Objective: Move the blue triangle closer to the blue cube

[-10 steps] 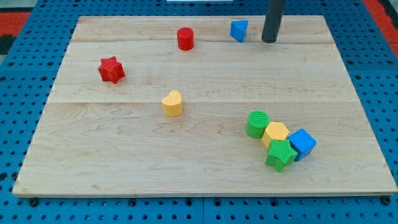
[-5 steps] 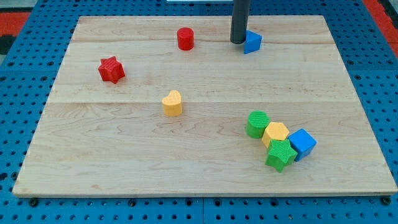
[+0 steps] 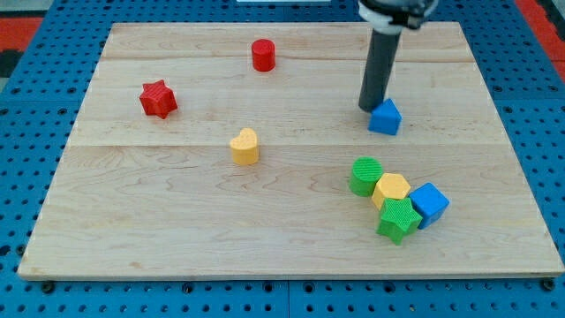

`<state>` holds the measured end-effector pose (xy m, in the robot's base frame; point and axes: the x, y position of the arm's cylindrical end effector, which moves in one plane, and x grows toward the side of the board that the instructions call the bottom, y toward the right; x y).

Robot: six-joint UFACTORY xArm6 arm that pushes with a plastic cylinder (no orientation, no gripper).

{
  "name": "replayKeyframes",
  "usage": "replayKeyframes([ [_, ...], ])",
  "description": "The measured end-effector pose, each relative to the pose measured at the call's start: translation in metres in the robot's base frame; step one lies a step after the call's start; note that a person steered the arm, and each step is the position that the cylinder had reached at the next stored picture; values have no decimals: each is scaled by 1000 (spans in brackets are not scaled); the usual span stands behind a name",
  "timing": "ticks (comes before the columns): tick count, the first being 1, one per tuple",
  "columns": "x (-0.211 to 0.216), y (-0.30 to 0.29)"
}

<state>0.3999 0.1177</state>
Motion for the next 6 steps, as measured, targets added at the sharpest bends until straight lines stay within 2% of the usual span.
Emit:
replayKeyframes([
  [2, -11, 8],
  [4, 73, 53],
  [5, 87, 56],
  [6, 74, 62],
])
